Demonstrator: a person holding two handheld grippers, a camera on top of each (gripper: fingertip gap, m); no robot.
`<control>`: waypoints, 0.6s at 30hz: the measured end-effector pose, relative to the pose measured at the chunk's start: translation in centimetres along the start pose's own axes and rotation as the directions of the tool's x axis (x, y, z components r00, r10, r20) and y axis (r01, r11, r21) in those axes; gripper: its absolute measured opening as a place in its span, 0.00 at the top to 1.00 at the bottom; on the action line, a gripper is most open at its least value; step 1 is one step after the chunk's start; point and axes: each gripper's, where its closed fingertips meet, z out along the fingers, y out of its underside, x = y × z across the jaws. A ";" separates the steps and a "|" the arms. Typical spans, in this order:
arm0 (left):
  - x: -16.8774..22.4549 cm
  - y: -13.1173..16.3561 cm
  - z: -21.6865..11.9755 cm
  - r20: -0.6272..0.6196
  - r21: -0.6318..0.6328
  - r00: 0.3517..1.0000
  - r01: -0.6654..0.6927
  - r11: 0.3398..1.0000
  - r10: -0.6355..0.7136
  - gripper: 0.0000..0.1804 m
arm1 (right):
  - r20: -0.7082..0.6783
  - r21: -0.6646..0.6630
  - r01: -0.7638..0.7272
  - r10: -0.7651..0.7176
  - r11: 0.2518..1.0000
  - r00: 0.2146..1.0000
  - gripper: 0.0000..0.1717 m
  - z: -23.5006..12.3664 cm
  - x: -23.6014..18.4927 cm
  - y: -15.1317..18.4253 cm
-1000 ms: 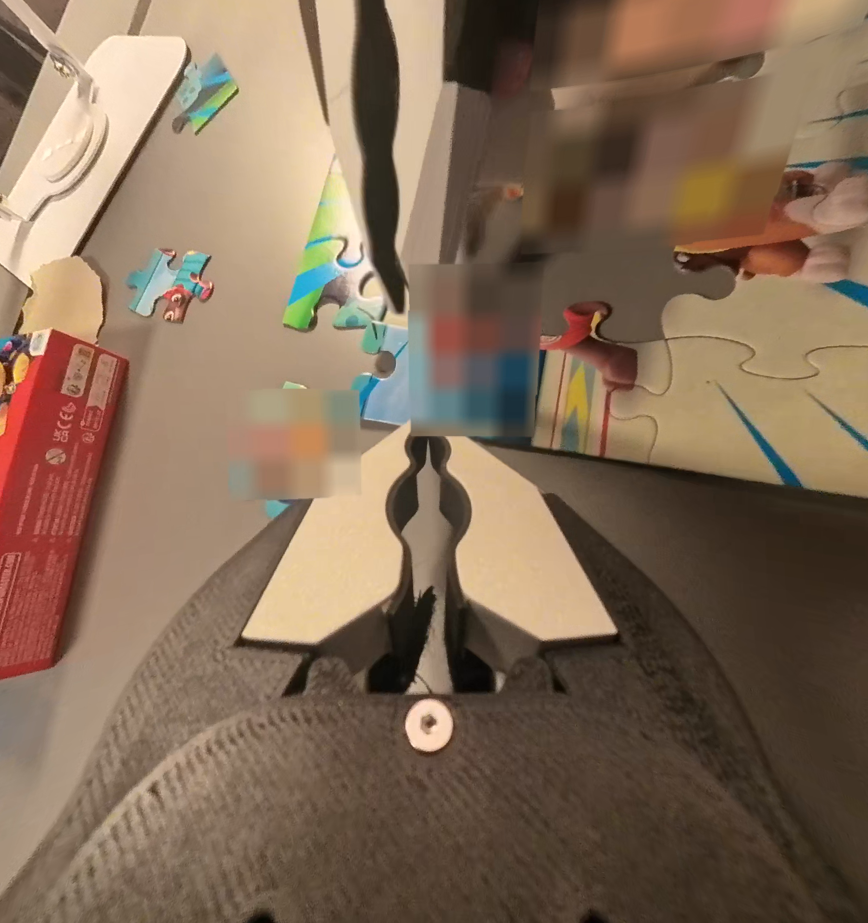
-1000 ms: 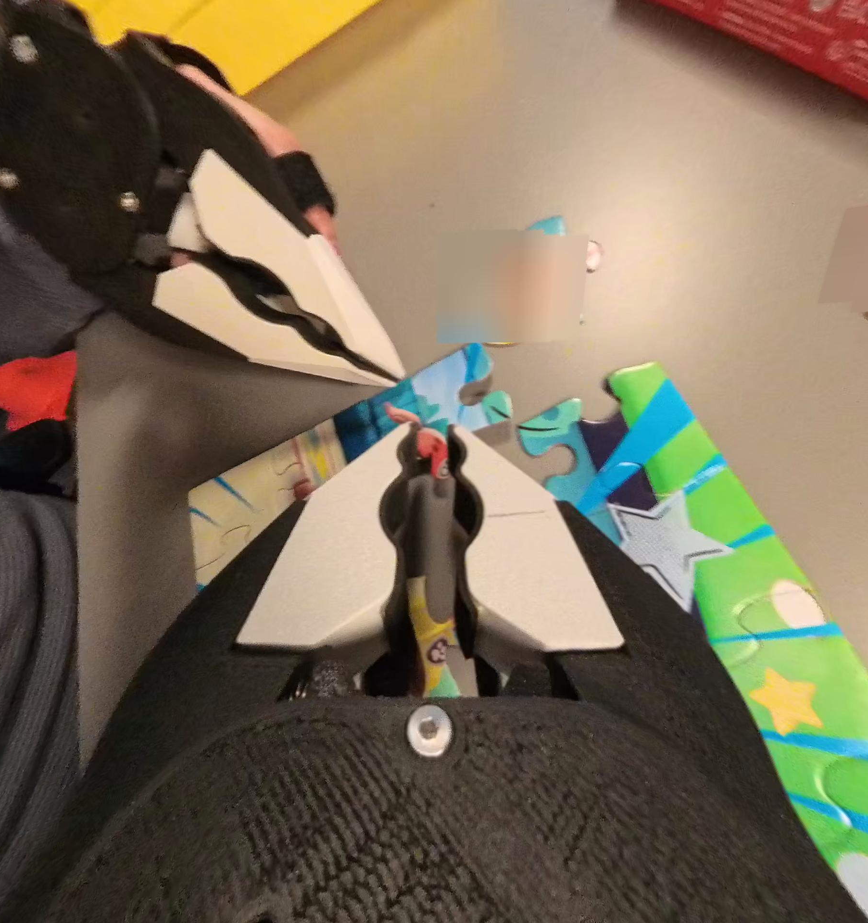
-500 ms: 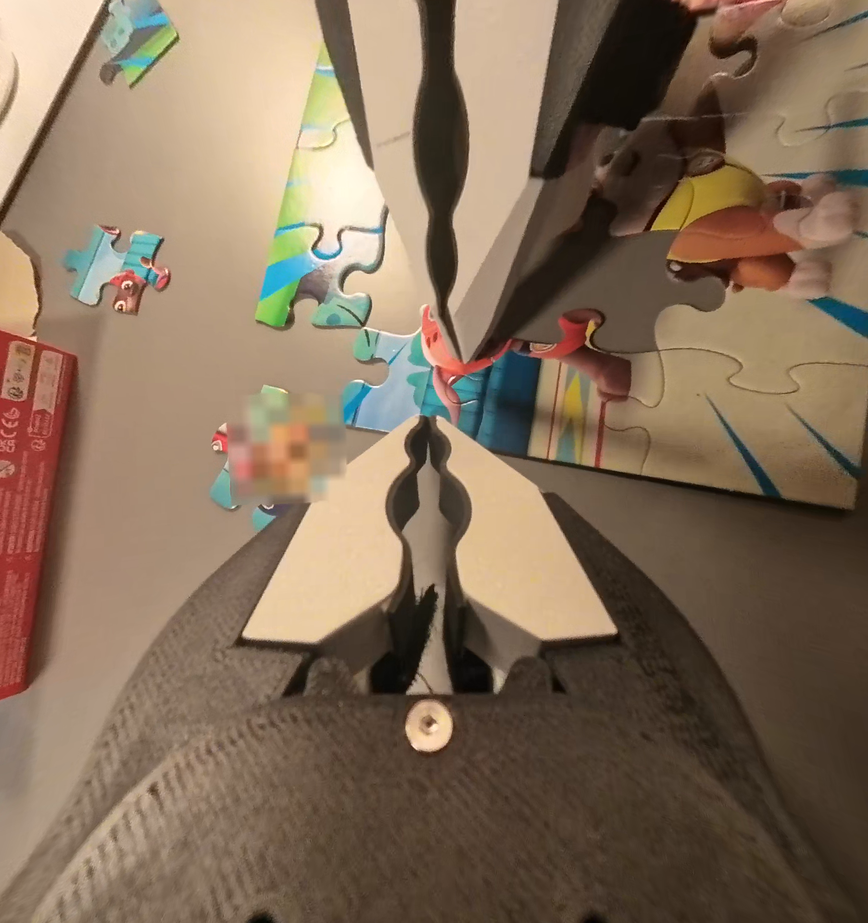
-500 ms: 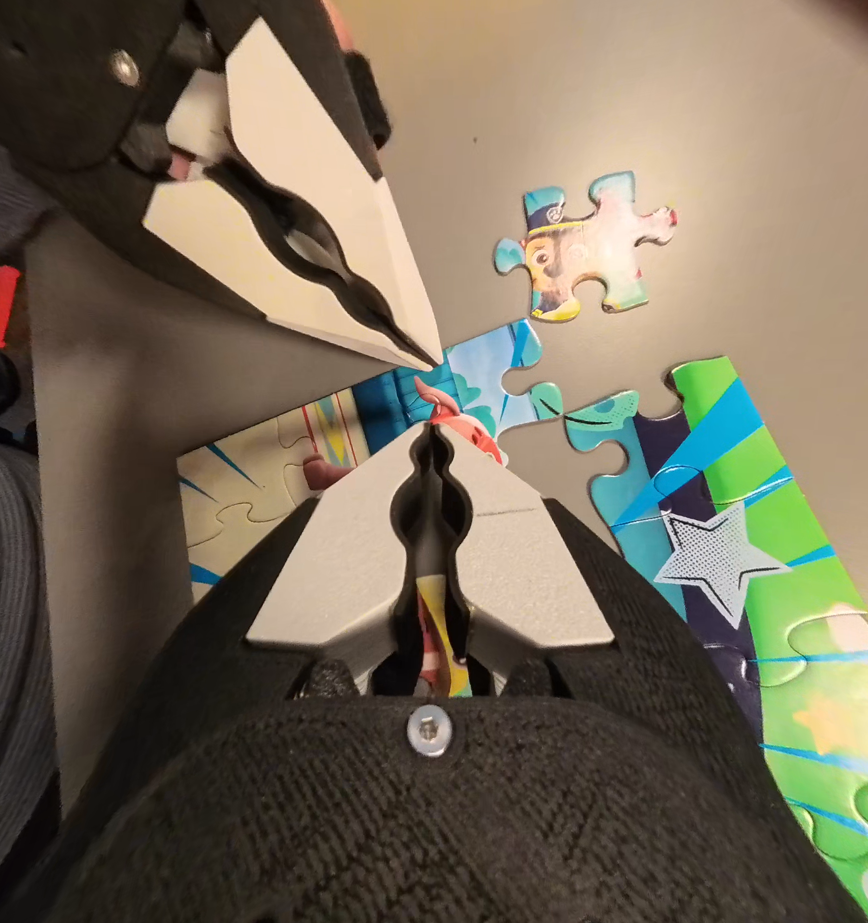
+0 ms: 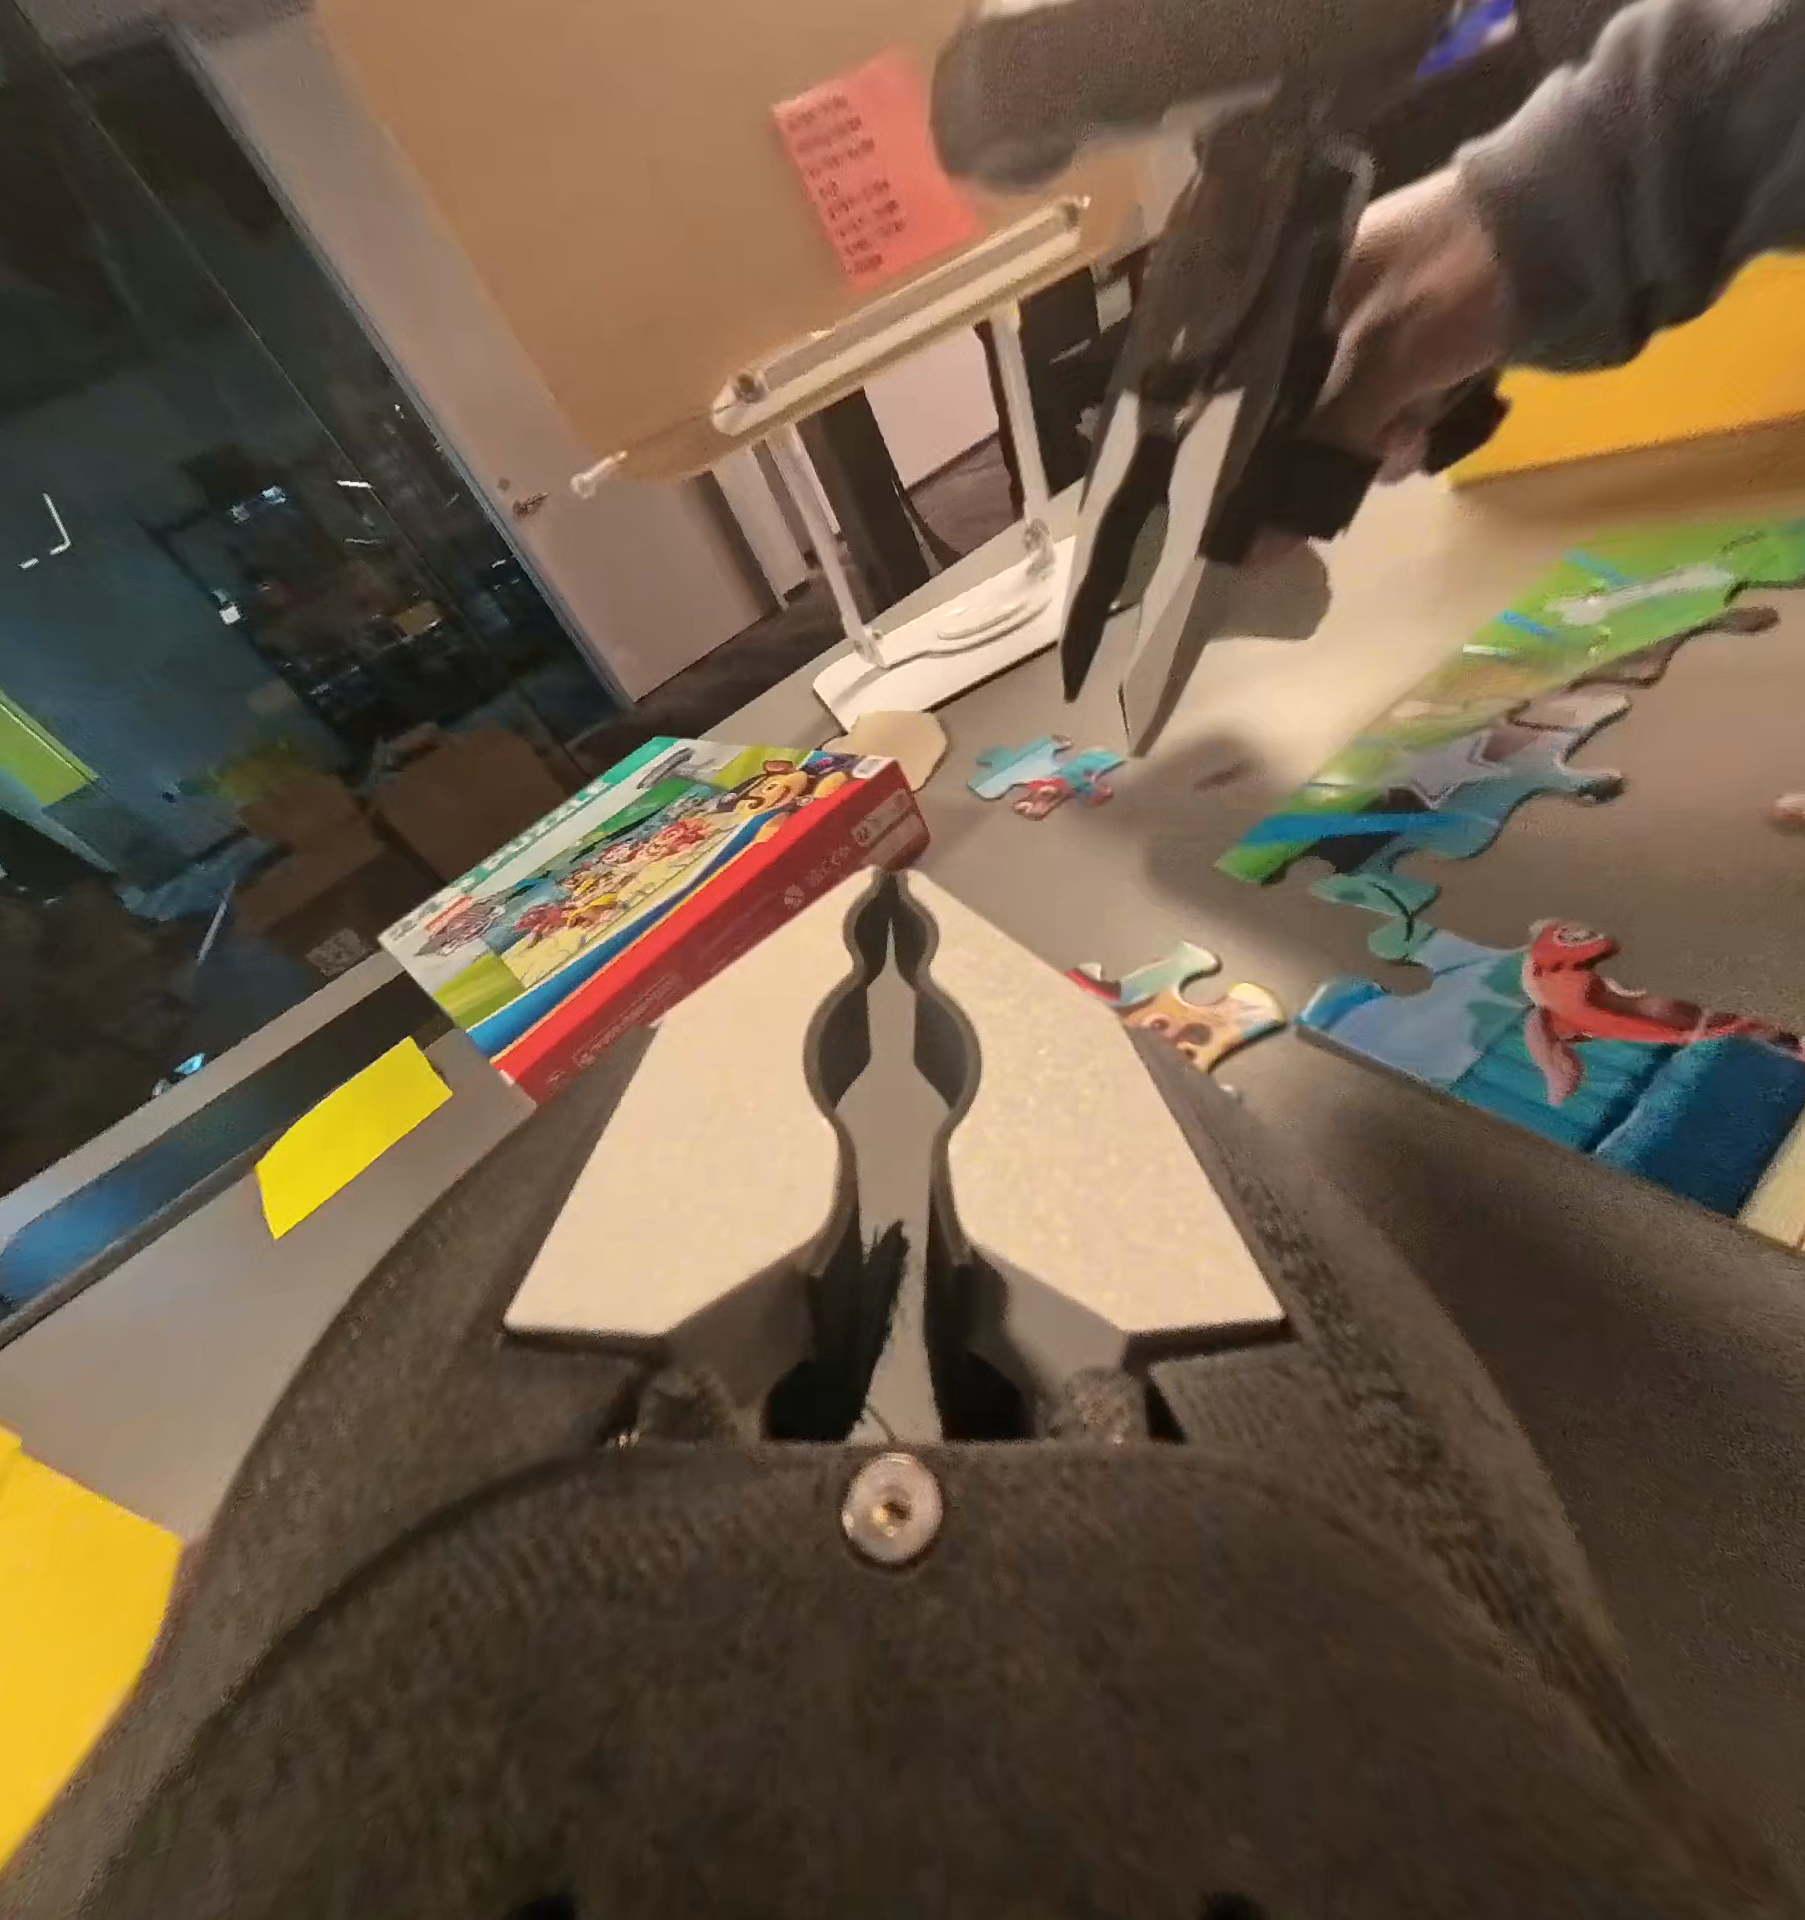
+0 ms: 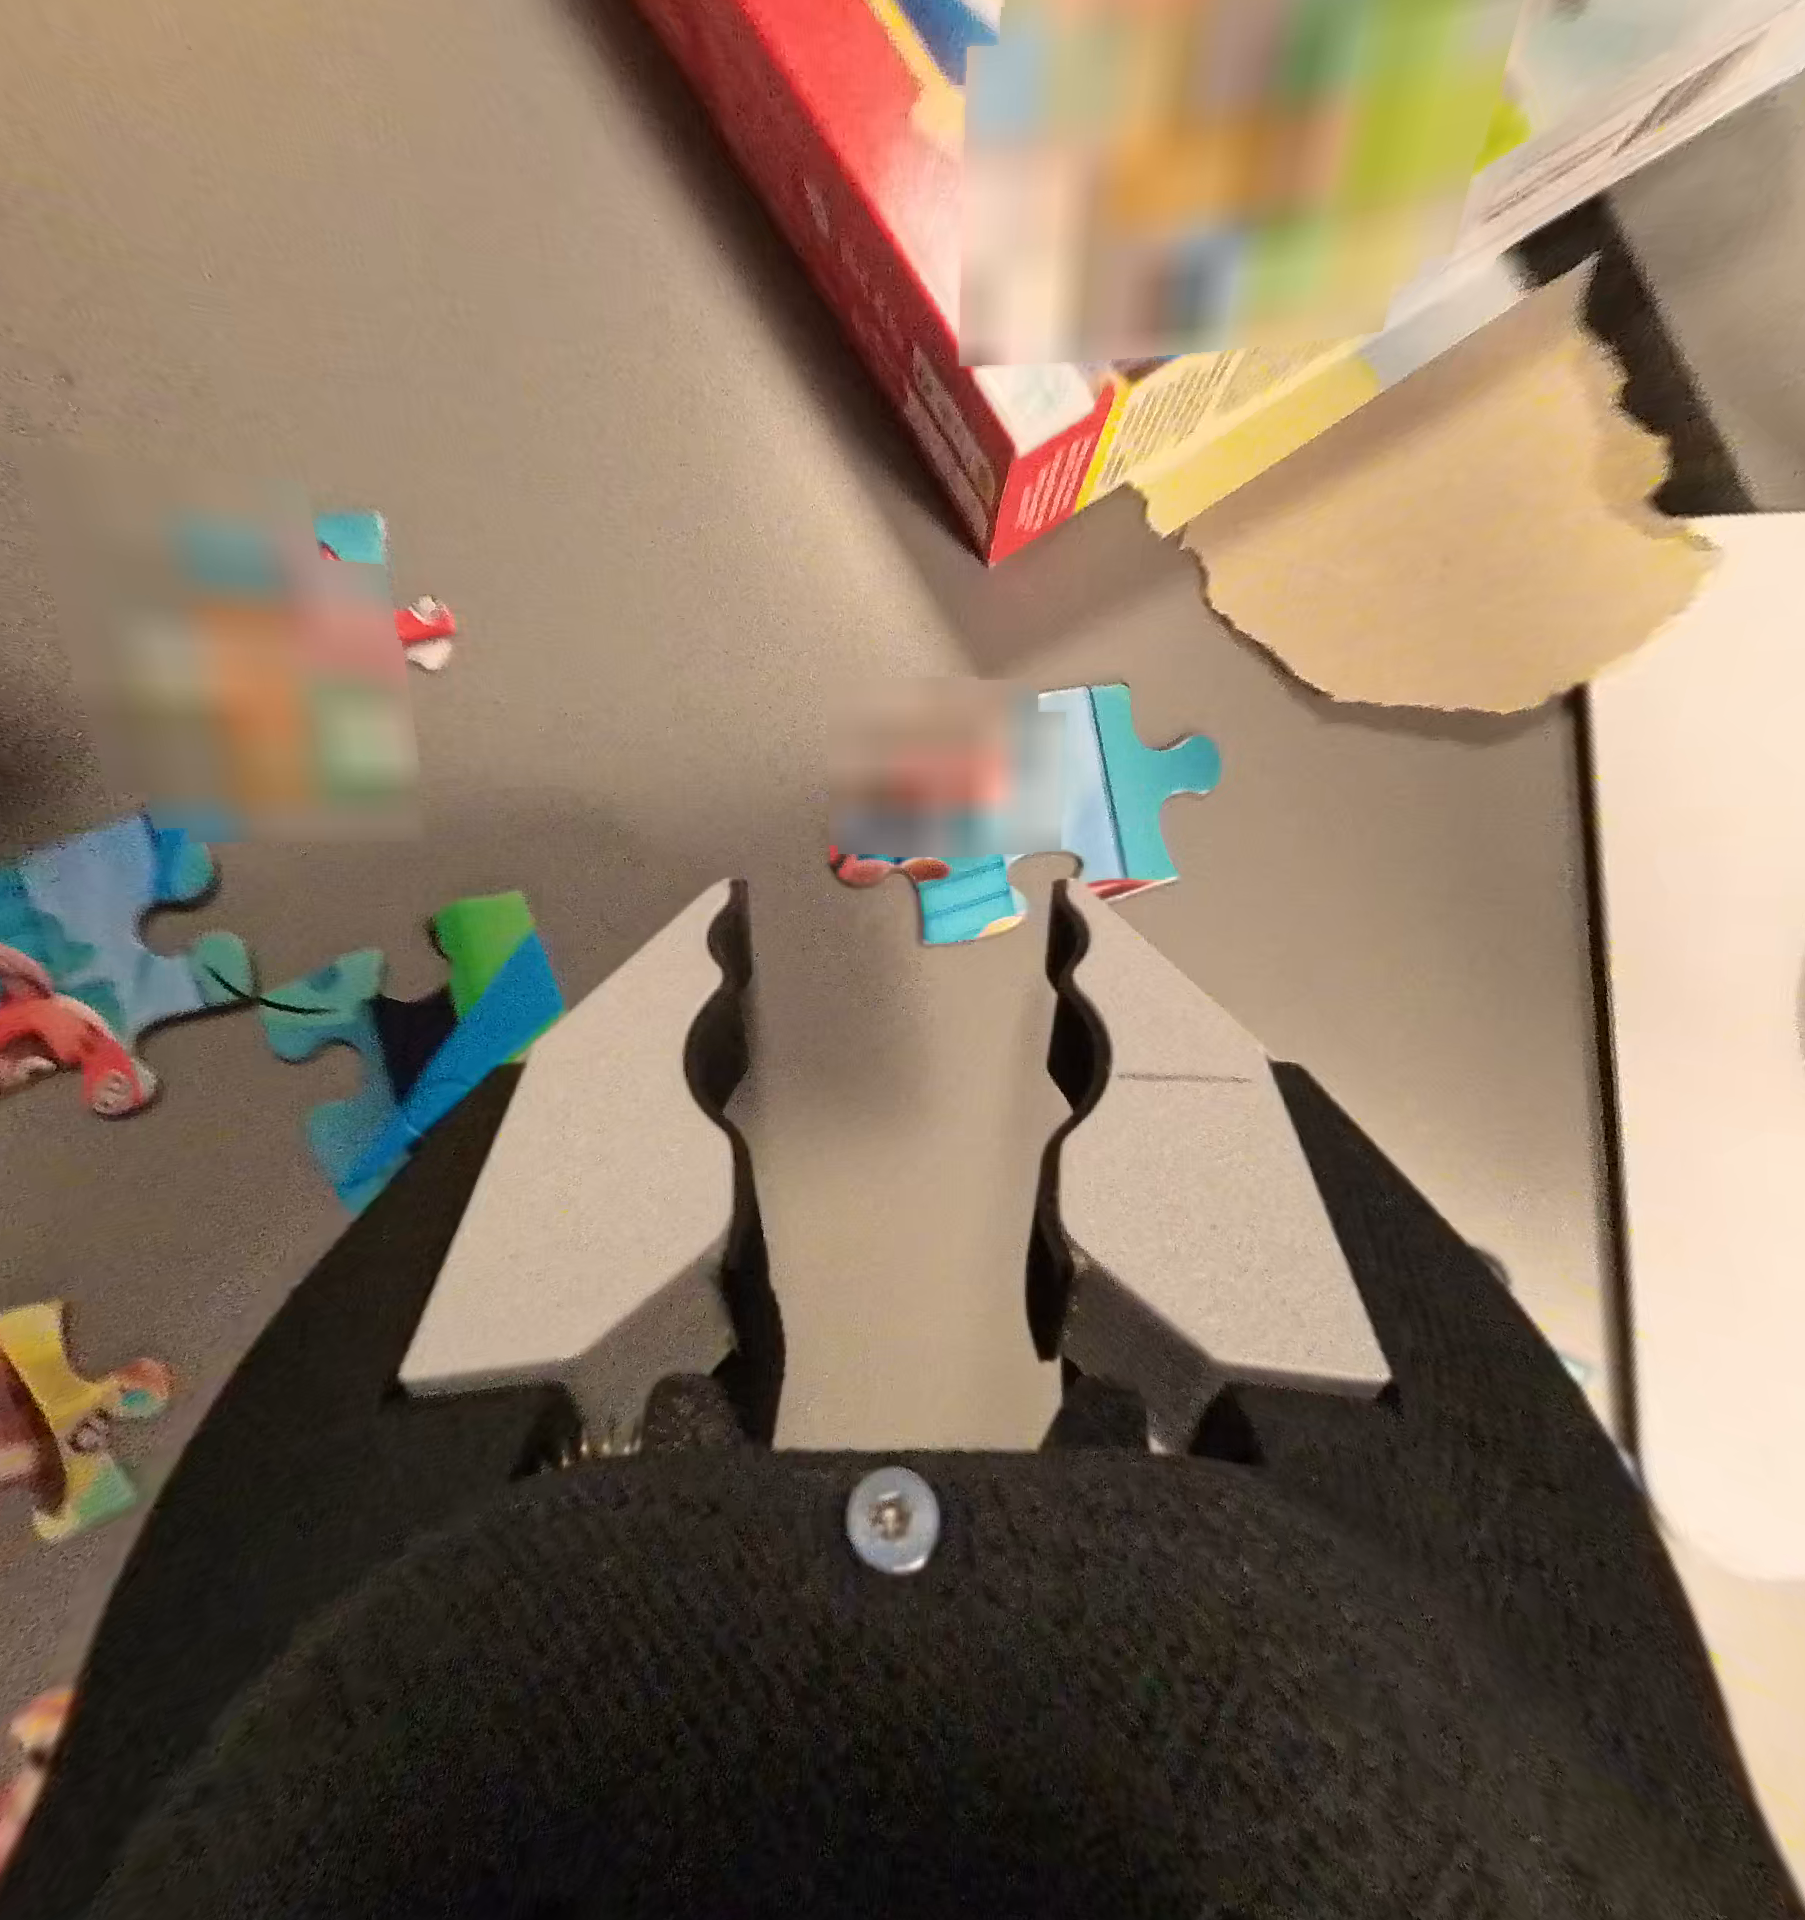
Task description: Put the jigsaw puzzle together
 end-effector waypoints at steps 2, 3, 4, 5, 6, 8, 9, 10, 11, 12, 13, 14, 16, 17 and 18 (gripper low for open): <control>-0.8 0.0 -0.1 0.012 0.009 0.999 0.047 0.999 -0.047 1.00 | 0.024 -0.114 0.061 -0.058 0.992 0.998 0.69 0.6 0.7 0.7; -1.2 0.0 -0.2 0.019 0.016 0.998 0.060 0.998 -0.060 1.00 | 0.038 -0.166 0.092 -0.087 0.982 0.995 0.71 0.8 0.9 1.1; -1.6 0.0 -0.2 0.023 0.021 0.997 0.068 0.997 -0.069 1.00 | 0.055 -0.211 0.115 -0.106 0.971 0.993 0.73 0.9 1.1 1.5; -1.9 0.1 -0.2 0.026 0.020 0.997 0.078 0.997 -0.079 1.00 | 0.065 -0.245 0.129 -0.117 0.961 0.991 0.74 1.0 1.3 1.8; -2.1 0.2 -0.2 0.027 0.020 0.995 0.091 0.996 -0.091 1.00 | 0.082 -0.254 0.133 -0.116 0.958 0.990 0.75 1.2 1.3 1.8; -2.3 0.3 -0.1 0.020 0.025 0.993 0.120 0.992 -0.120 1.00 | 0.124 -0.230 0.118 -0.091 0.966 0.988 0.76 1.4 1.0 1.1; -2.3 0.3 0.0 0.015 0.025 0.991 0.132 0.991 -0.133 1.00 | 0.140 -0.227 0.112 -0.081 0.968 0.987 0.77 1.6 0.9 0.8; -2.4 0.3 0.1 0.013 0.025 0.990 0.139 0.990 -0.139 1.00 | 0.142 -0.237 0.114 -0.081 0.965 0.986 0.79 1.8 1.1 0.8; -2.4 0.3 0.1 0.012 0.027 0.990 0.140 0.990 -0.140 1.00 | 0.128 -0.247 0.136 -0.107 0.959 0.986 0.83 1.9 1.3 0.8; -2.4 0.3 0.1 0.013 0.028 0.990 0.139 0.990 -0.139 1.00 | 0.127 -0.257 0.171 -0.142 0.951 0.982 0.87 2.0 1.3 0.7; -2.5 0.3 0.0 0.021 0.030 0.991 0.134 0.991 -0.134 1.00 | 0.135 -0.268 0.189 -0.157 0.945 0.978 0.90 2.1 1.0 0.7; -2.6 0.2 -0.2 0.029 0.036 0.992 0.123 0.992 -0.124 1.00 | 0.133 -0.283 0.196 -0.164 0.939 0.978 0.91 2.1 0.8 0.6; -2.8 -0.1 -0.4 0.038 0.047 0.994 0.105 0.993 -0.106 1.00 | 0.133 -0.312 0.227 -0.194 0.923 0.972 0.92 2.0 0.6 0.7; -2.8 -0.1 -0.5 0.042 0.047 0.994 0.101 0.994 -0.103 1.00 | 0.141 -0.311 0.251 -0.217 0.917 0.966 1.00 1.9 0.4 0.6; -2.9 -0.1 -0.5 0.044 0.046 0.994 0.101 0.994 -0.103 1.00 | 0.141 -0.308 0.266 -0.233 0.913 0.962 1.00 1.7 0.2 0.6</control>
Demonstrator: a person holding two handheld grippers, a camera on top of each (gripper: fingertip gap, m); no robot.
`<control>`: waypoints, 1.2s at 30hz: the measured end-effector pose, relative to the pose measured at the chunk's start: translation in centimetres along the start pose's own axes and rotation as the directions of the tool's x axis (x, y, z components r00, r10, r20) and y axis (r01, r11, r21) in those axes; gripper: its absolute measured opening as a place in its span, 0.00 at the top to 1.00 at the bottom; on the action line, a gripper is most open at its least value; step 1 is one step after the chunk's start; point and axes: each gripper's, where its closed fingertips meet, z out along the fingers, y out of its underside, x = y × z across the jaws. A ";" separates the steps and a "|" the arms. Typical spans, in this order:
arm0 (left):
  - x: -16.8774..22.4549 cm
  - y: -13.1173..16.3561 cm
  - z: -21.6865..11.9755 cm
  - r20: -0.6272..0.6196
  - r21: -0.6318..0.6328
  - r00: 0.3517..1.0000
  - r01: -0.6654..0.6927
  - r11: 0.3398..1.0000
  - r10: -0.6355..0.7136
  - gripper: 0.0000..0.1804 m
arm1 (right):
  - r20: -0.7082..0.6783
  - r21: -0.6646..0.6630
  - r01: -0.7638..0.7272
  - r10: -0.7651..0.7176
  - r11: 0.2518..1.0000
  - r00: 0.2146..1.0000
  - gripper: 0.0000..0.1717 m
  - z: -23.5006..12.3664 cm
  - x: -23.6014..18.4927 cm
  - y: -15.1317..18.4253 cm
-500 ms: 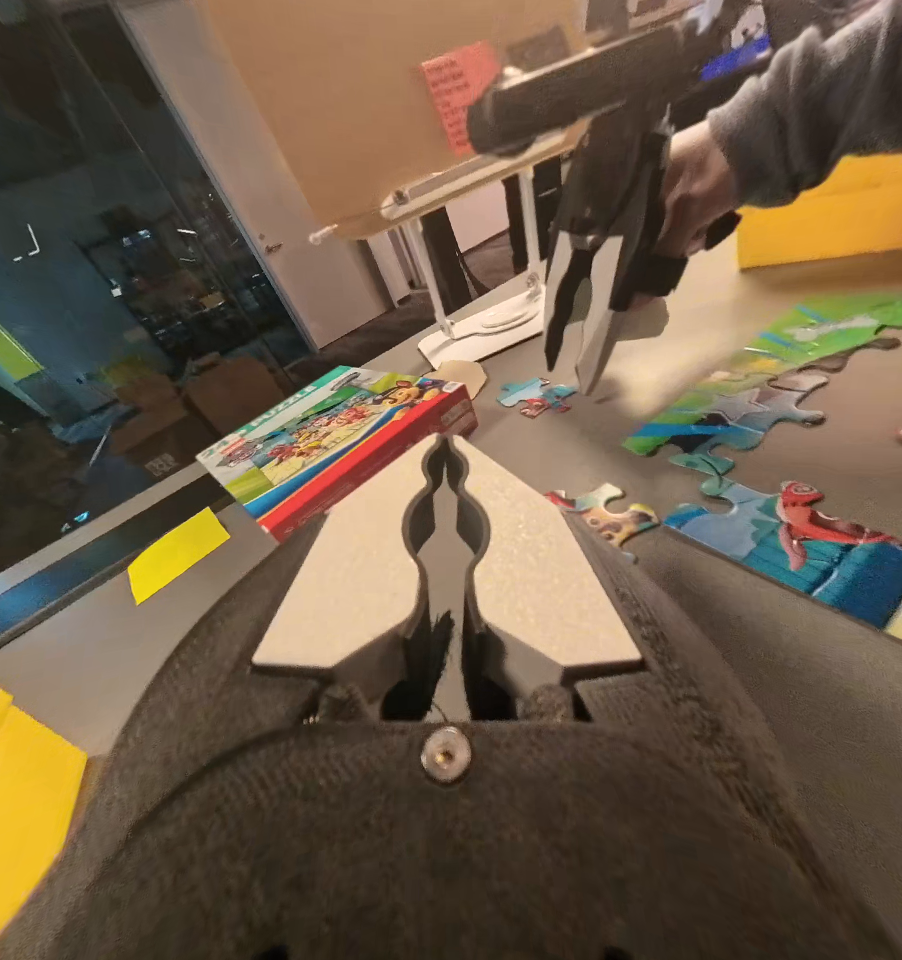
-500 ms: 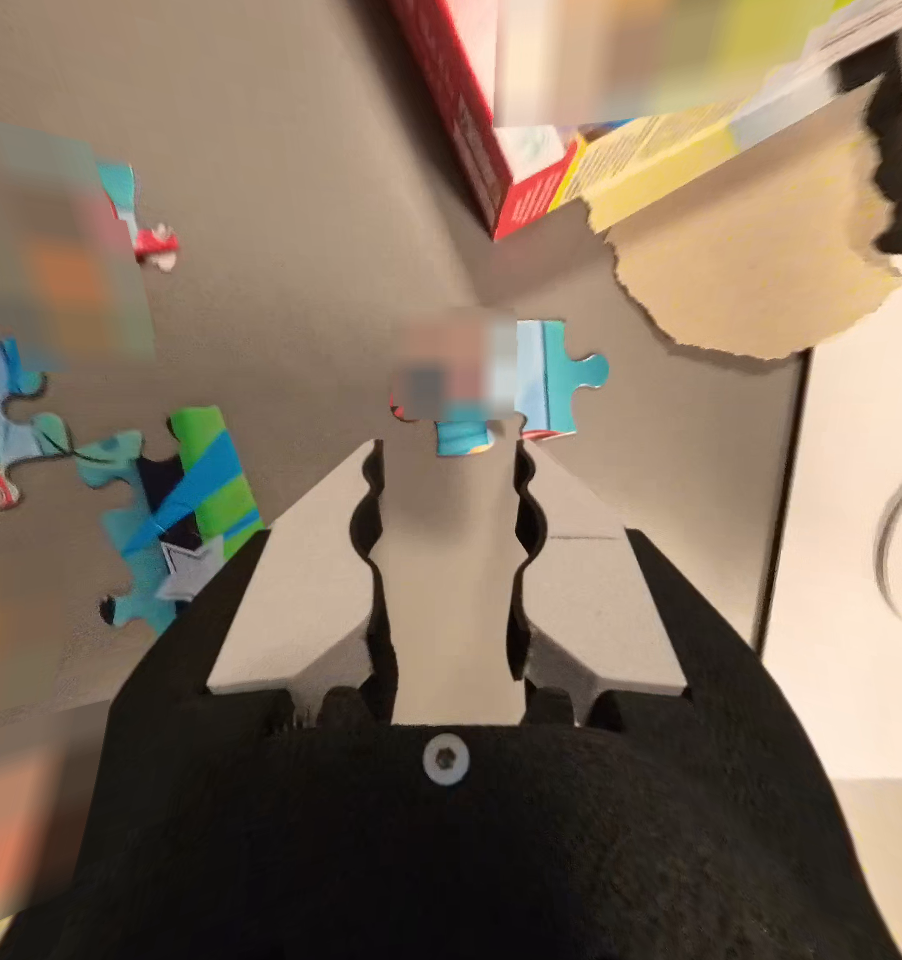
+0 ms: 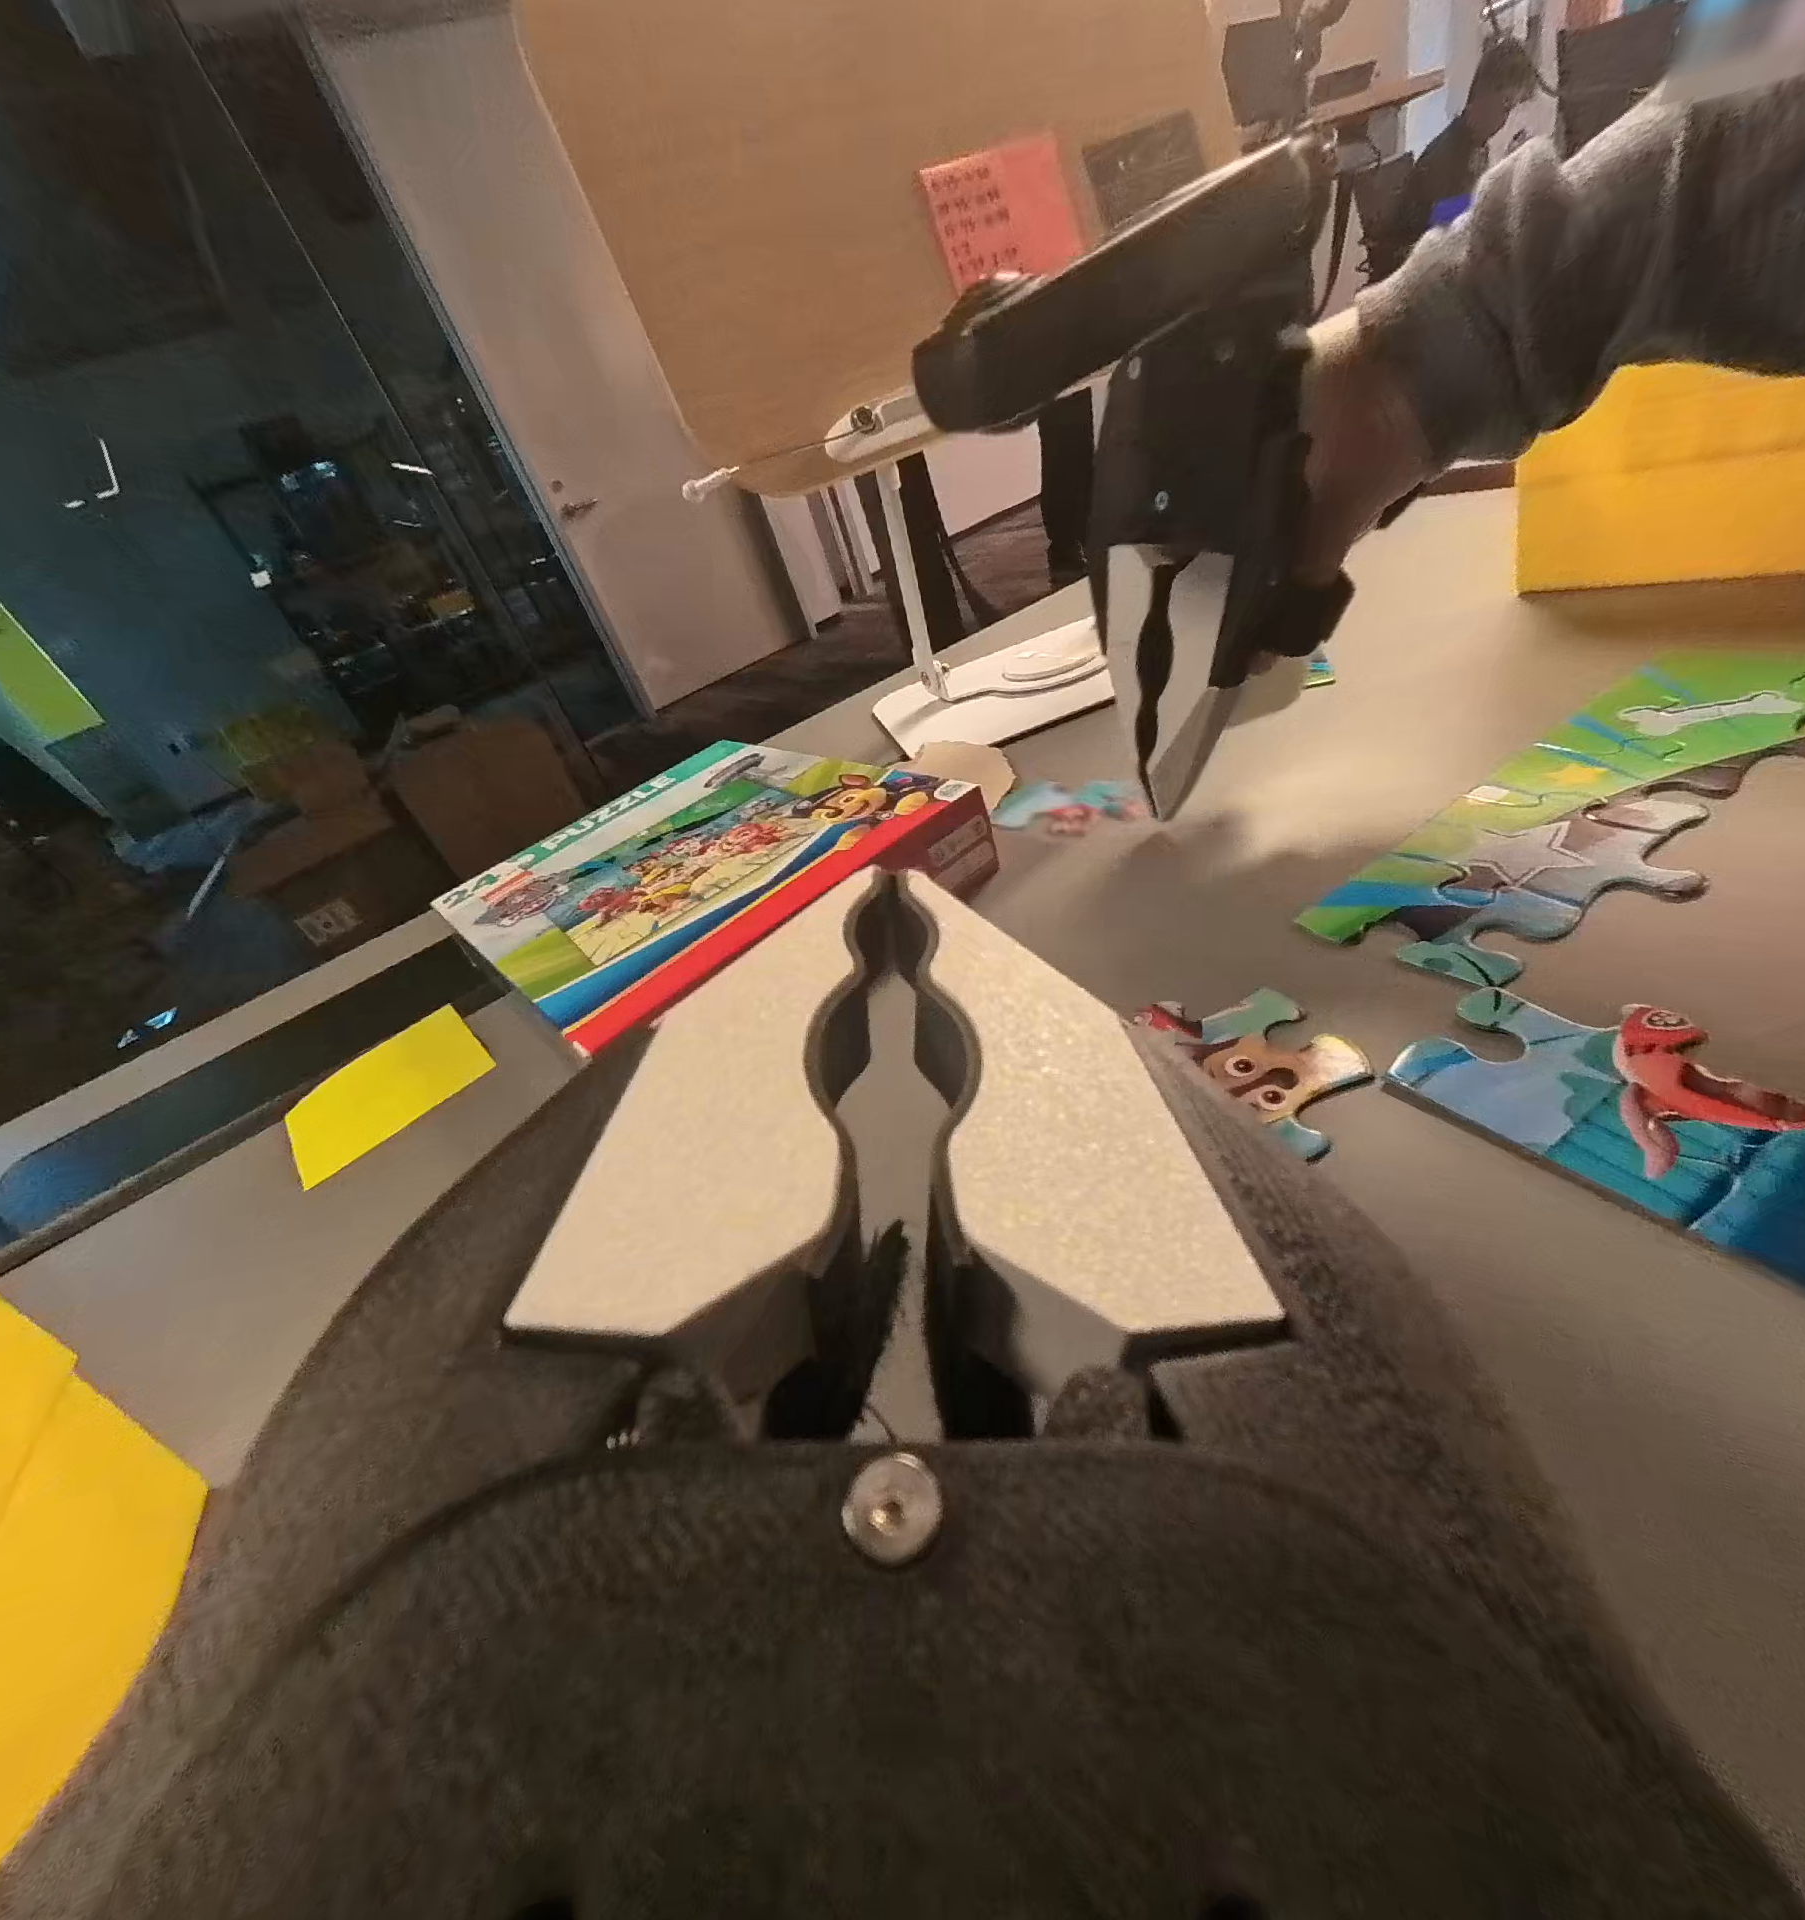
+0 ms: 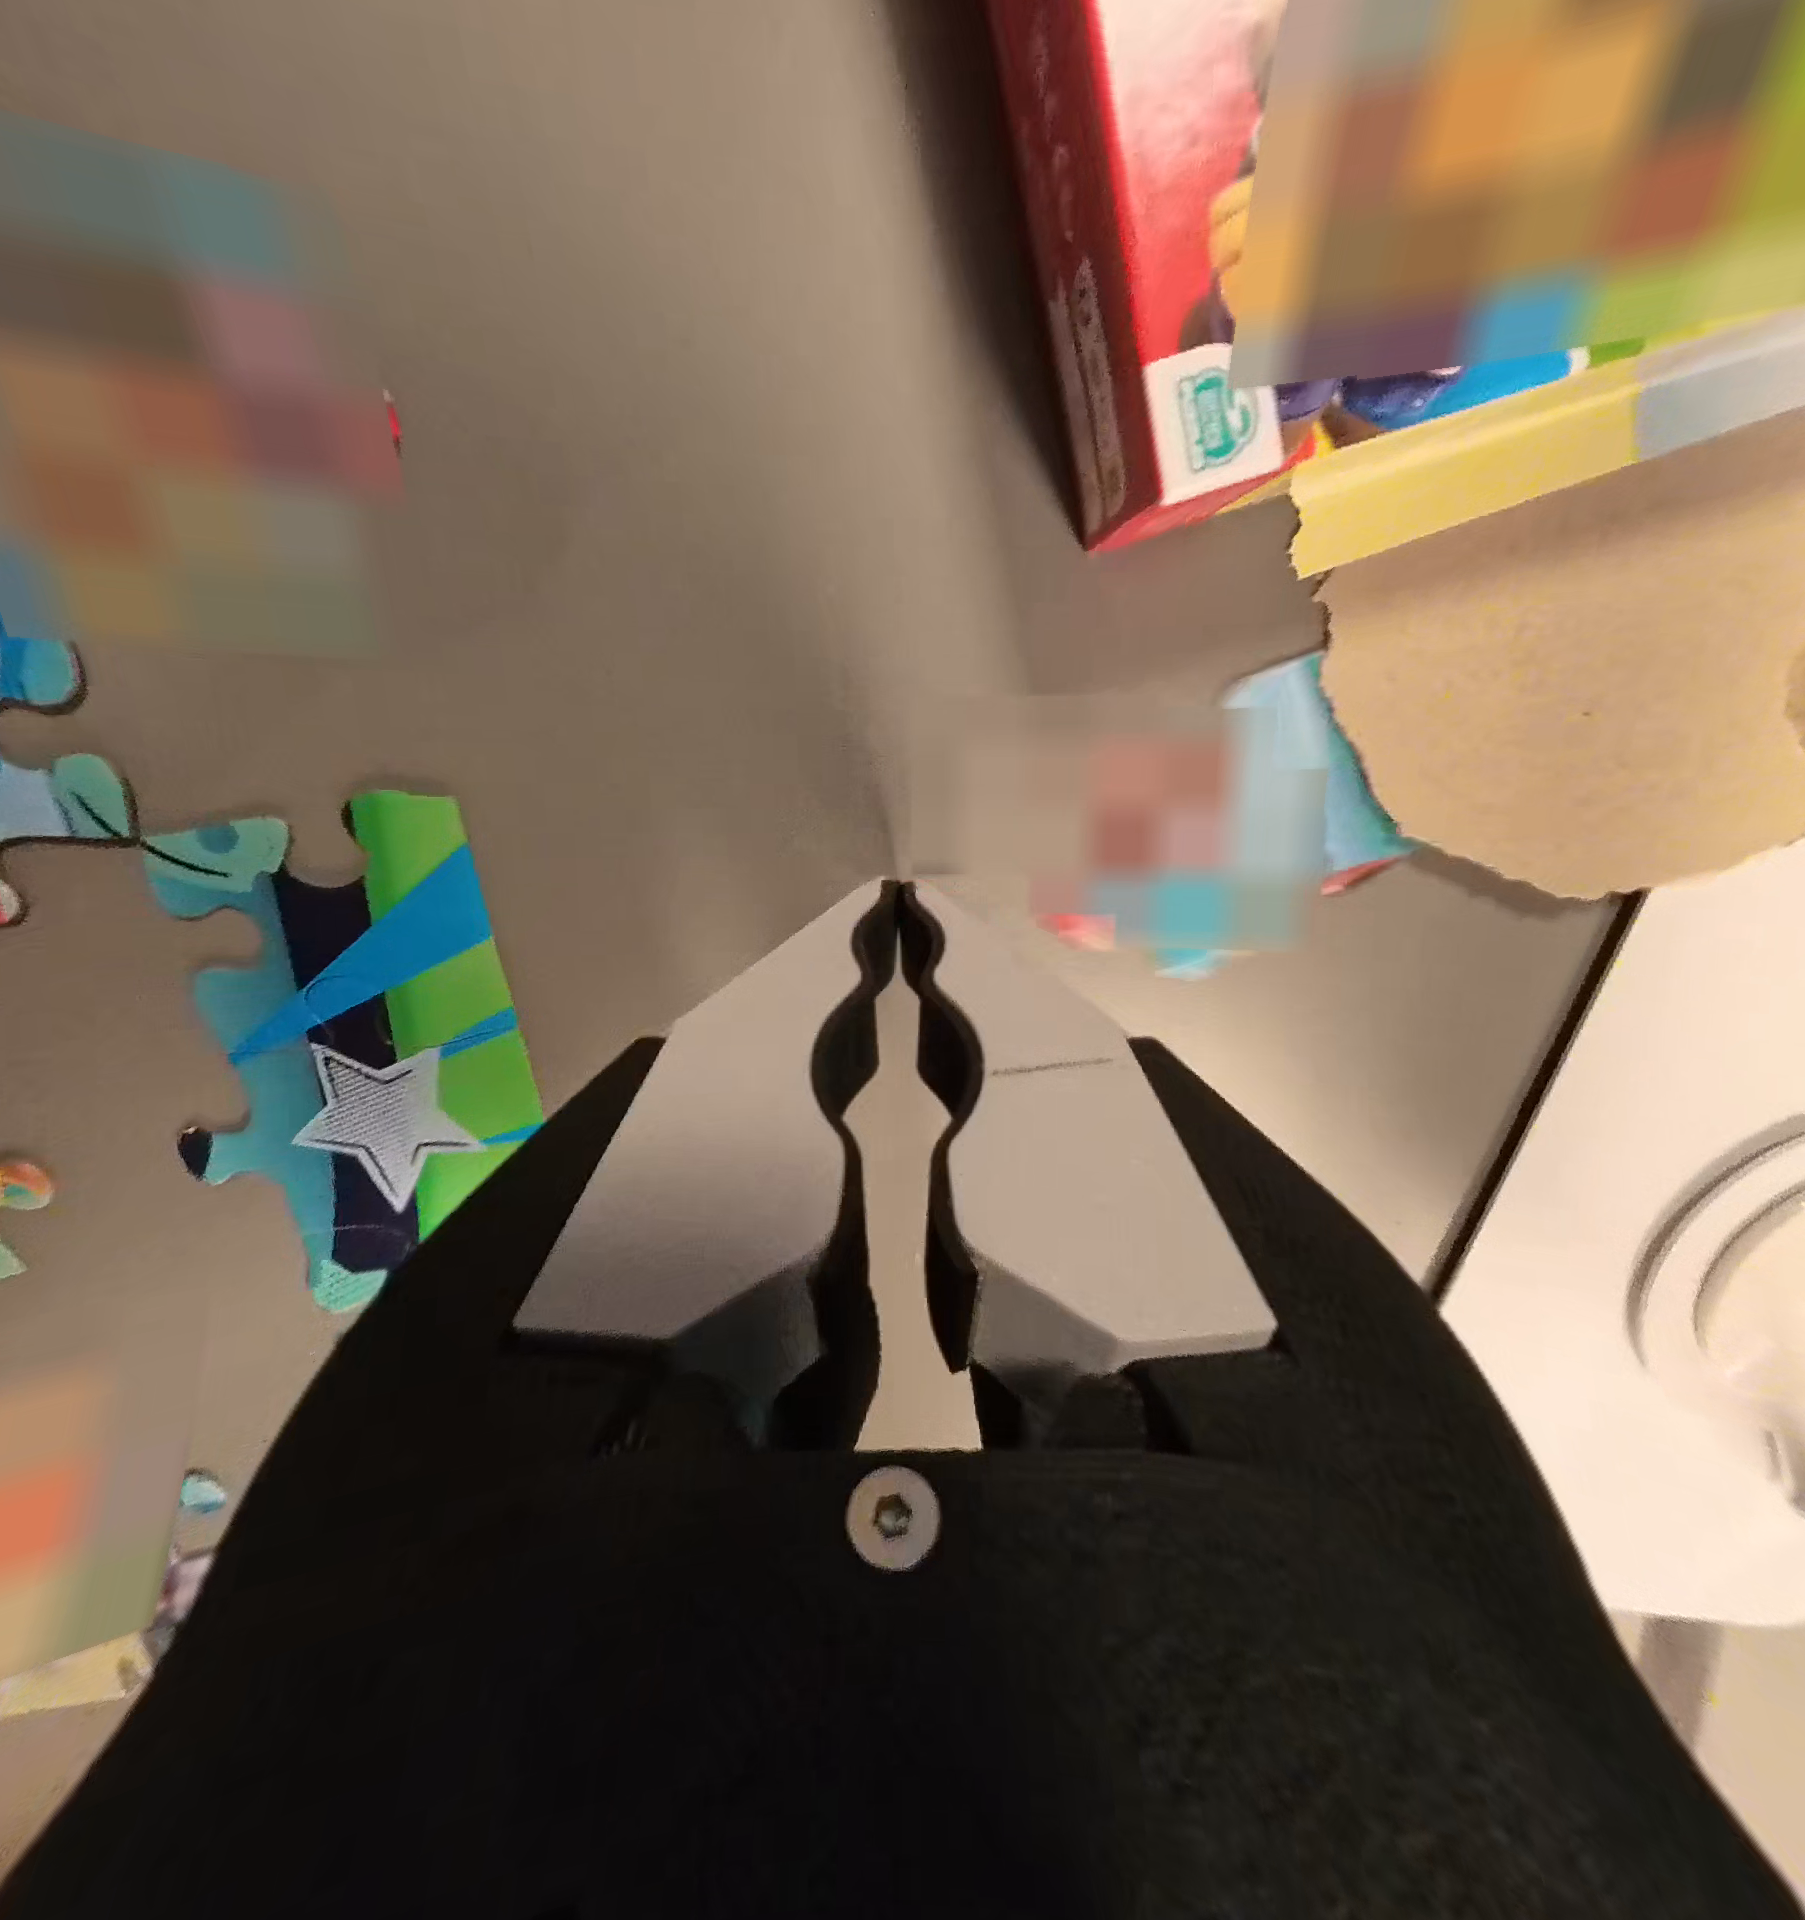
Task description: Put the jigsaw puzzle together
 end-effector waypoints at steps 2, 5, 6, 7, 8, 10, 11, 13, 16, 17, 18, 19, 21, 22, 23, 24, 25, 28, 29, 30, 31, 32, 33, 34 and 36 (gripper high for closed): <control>-0.1 0.1 0.0 0.001 -0.001 1.000 0.008 1.000 -0.008 1.00 | 0.010 0.006 -0.002 0.002 1.000 1.000 1.00 -0.3 -0.5 0.1; -0.1 0.0 0.0 -0.005 0.002 1.000 0.027 1.000 -0.027 1.00 | -0.057 0.027 0.002 0.000 1.000 0.998 0.99 -1.0 0.6 0.3; 0.0 0.0 0.0 -0.010 0.002 0.999 0.033 0.999 -0.033 1.00 | -0.090 0.038 -0.002 0.005 0.999 0.996 0.91 -1.3 1.5 0.3; 0.1 0.1 0.1 -0.017 0.001 0.999 0.034 0.999 -0.034 1.00 | -0.106 0.050 -0.038 0.043 0.998 0.993 0.84 -1.5 2.4 0.3; 0.2 0.1 0.1 -0.023 -0.003 0.999 0.031 1.000 -0.031 1.00 | -0.103 0.056 -0.121 0.126 0.991 0.987 0.75 -1.6 3.3 0.4; 0.4 0.2 0.1 -0.026 -0.007 1.000 0.014 1.000 -0.014 1.00 | -0.110 0.069 -0.304 0.310 0.950 0.944 0.71 -1.5 5.5 0.5; 0.5 0.2 0.1 -0.028 -0.007 1.000 0.006 1.000 -0.006 1.00 | -0.124 0.074 -0.343 0.350 0.936 0.928 0.71 -1.5 6.5 0.5; 0.7 0.2 0.2 -0.038 -0.007 0.999 0.000 1.000 0.000 1.00 | -0.140 0.066 -0.337 0.343 0.939 0.929 0.70 -1.4 7.8 0.2; 0.9 0.2 0.2 -0.046 -0.008 0.999 -0.003 1.000 0.002 1.00 | -0.108 -0.012 -0.303 0.300 0.953 0.948 0.70 -0.7 8.7 0.4; 0.9 0.1 0.2 -0.047 -0.007 0.999 -0.006 1.000 0.005 1.00 | -0.090 -0.027 -0.283 0.280 0.959 0.956 0.70 -0.6 8.9 0.3; 1.0 0.1 0.2 -0.049 -0.008 0.999 -0.009 1.000 0.009 1.00 | -0.070 -0.037 -0.259 0.257 0.965 0.964 0.72 -0.4 9.1 0.1; 1.1 0.1 0.2 -0.051 -0.008 0.999 -0.014 1.000 0.013 1.00 | -0.070 -0.057 -0.242 0.238 0.968 0.969 0.73 -0.3 9.5 0.1; 1.1 0.1 0.1 -0.051 -0.009 0.998 -0.023 1.000 0.023 1.00 | -0.061 -0.124 -0.223 0.217 0.967 0.974 0.76 0.0 10.1 0.7; 1.1 0.1 0.1 -0.050 -0.009 0.998 -0.028 1.000 0.028 1.00 | -0.055 -0.151 -0.214 0.208 0.965 0.977 0.76 0.1 10.3 0.9; 1.0 0.1 0.1 -0.050 -0.008 0.998 -0.033 0.999 0.033 1.00 | -0.045 -0.167 -0.204 0.199 0.965 0.979 0.76 0.3 10.4 1.0; 1.0 0.0 0.1 -0.049 -0.008 0.998 -0.036 0.999 0.036 1.00 | -0.027 -0.168 -0.194 0.193 0.966 0.981 0.76 0.5 10.4 0.9; 1.0 0.0 0.1 -0.049 -0.007 0.998 -0.036 0.999 0.036 1.00 | -0.004 -0.161 -0.186 0.188 0.969 0.982 0.77 0.7 10.3 0.6; 1.1 0.1 0.2 -0.059 -0.007 0.998 -0.031 0.999 0.031 1.00 | -0.003 -0.176 -0.171 0.174 0.969 0.985 0.82 0.8 10.6 0.5; 1.2 0.1 0.2 -0.062 -0.010 0.998 -0.034 0.999 0.033 1.00 | -0.005 -0.194 -0.179 0.181 0.965 0.983 0.84 0.7 10.7 0.8; 1.3 0.2 0.3 -0.064 -0.012 0.997 -0.038 0.999 0.037 1.00 | -0.008 -0.218 -0.189 0.191 0.958 0.981 0.87 0.6 10.6 1.1; 1.4 0.2 0.3 -0.066 -0.012 0.997 -0.043 0.999 0.042 1.00 | -0.012 -0.241 -0.201 0.204 0.950 0.979 0.90 0.5 10.5 1.5; 1.4 0.1 0.3 -0.068 -0.011 0.997 -0.046 0.999 0.045 1.00 | -0.018 -0.255 -0.225 0.228 0.940 0.973 0.91 0.4 10.3 1.7; 1.5 0.1 0.3 -0.071 -0.010 0.996 -0.048 0.999 0.047 1.00 | -0.025 -0.262 -0.251 0.254 0.932 0.967 0.91 0.4 10.1 1.8; 1.6 0.0 0.4 -0.074 -0.008 0.996 -0.050 0.999 0.049 1.00 | -0.029 -0.262 -0.263 0.265 0.929 0.964 0.91 0.3 9.9 1.9; 1.8 -0.1 0.4 -0.078 -0.004 0.995 -0.058 0.998 0.057 1.00 | -0.030 -0.239 -0.280 0.281 0.930 0.959 0.92 0.2 9.5 1.9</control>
